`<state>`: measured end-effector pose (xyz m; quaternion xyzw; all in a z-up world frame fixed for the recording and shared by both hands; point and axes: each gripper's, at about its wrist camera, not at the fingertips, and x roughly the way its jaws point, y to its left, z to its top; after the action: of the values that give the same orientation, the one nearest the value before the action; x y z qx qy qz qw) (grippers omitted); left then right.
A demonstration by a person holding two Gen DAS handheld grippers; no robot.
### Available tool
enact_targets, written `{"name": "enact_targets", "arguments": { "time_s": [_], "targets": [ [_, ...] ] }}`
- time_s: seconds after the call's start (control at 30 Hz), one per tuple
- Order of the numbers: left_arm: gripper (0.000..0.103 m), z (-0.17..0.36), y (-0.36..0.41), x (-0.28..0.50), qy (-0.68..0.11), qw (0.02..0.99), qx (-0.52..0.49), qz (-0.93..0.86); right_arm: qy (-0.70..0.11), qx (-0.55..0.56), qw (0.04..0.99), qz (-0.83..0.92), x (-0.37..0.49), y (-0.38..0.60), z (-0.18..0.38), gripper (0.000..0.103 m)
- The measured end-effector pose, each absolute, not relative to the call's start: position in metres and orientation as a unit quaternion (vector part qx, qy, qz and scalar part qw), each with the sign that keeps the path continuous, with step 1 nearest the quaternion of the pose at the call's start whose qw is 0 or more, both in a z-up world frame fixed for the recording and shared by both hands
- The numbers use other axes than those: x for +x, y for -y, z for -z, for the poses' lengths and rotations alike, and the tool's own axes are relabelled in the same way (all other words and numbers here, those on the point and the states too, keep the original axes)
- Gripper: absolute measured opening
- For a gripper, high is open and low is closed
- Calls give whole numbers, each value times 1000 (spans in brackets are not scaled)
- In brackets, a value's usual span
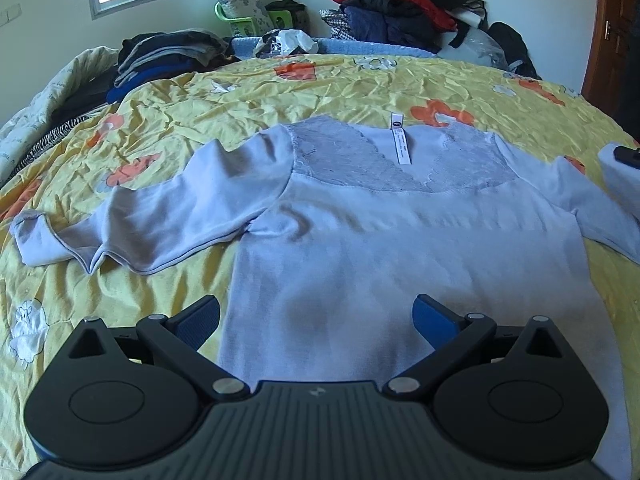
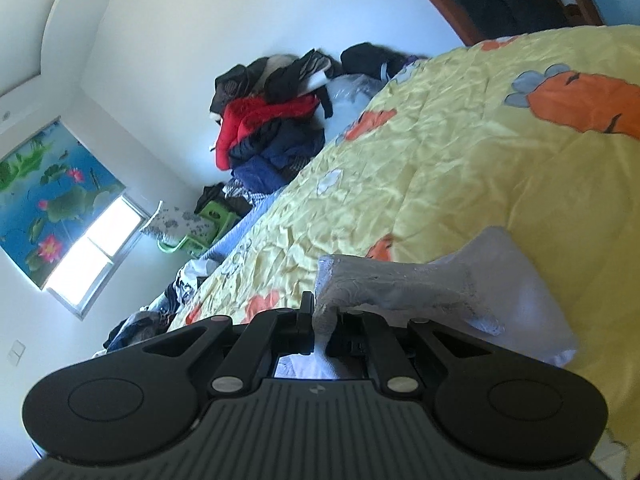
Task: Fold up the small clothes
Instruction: 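Lift the sleeve with the right tool and fold it across the sweater body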
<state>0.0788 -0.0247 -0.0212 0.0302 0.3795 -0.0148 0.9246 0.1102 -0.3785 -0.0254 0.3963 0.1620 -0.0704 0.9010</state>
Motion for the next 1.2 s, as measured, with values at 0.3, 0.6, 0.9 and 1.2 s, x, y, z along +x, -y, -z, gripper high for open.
{"name": "enact_targets", "arguments": {
  "time_s": [0.3,0.6,0.9,1.2],
  "targets": [
    [103,21,9,80,-374,927,31,3,-173,405,897,51,126,357,18,9],
    [103,24,-5,83,-382,924,19,-8,-186,412,891,39,139,338,18,9],
    [103,26,-16,82,-382,924,10,-14,-202,387,900,11,154,300,12,9],
    [103,24,-30,80,-375,927,9,-23,-239,326,914,-21,180,248,9,10]
  ]
}}
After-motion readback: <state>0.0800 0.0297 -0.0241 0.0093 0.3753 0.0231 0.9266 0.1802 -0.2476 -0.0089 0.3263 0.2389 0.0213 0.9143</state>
